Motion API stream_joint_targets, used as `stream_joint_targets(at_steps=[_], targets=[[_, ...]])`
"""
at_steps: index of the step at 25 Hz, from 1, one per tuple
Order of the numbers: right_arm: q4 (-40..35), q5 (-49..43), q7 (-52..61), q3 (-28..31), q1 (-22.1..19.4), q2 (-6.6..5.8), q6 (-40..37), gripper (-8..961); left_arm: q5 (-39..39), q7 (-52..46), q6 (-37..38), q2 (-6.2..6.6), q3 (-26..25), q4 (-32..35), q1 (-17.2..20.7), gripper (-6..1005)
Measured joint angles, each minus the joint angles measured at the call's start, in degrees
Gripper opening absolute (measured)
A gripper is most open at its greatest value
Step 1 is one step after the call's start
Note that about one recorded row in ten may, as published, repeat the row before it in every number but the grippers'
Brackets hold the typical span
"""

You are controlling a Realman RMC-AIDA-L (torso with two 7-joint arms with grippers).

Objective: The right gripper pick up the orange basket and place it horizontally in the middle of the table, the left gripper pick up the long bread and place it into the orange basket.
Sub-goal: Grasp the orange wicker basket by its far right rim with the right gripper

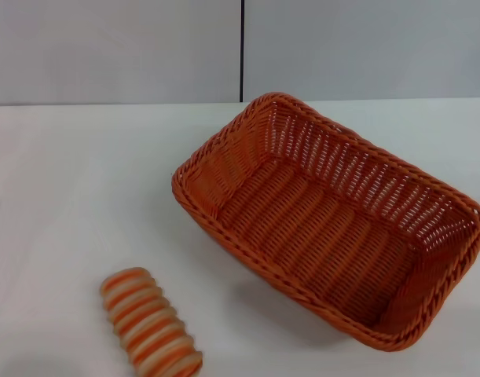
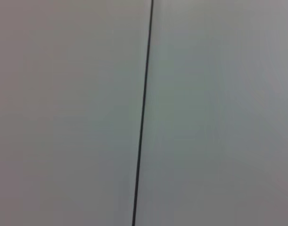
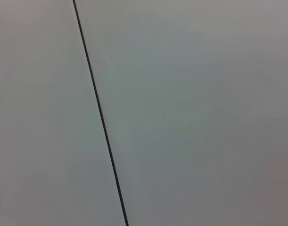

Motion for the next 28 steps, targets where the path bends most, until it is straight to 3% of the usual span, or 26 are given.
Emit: stream_joint_targets(at_steps=[17, 20, 22, 25, 26, 28], targets=[[0.02, -0.23, 0.03, -0.14, -0.24, -0.05, -0.43, 798, 0.08, -0.03, 2.18, -0.06, 3.83, 0.18, 0.16, 739], [-0.28, -0.23, 0.38, -0.04, -0.71, -0.05, -0.09, 798, 0.12, -10.73, 1.81, 0.18, 7.52, 7.17, -0.05, 739], [-0.57, -0.22, 1.37, 0.26, -1.17, -0.01, 0.16, 798, 0.12, -10.73, 1.81, 0.18, 7.52, 7.17, -0.05, 739], [-0.72, 0.05, 2.86, 0.44, -1.77, -0.02, 0.27, 798, 0.29, -31.53, -1.24, 0.2, 13.95, 22.52, 1.21, 739], [-0.78, 0.17, 3.21, 0.49, -1.98, -0.04, 0.3, 798, 0.29, -31.53, -1.24, 0.2, 13.95, 22.52, 1.21, 739], [-1.12, 0.25, 3.55, 0.53, -2.27, -0.04, 0.32, 798, 1.95, -41.28, -4.4, 0.22, 16.3, 30.29, 1.65, 739]])
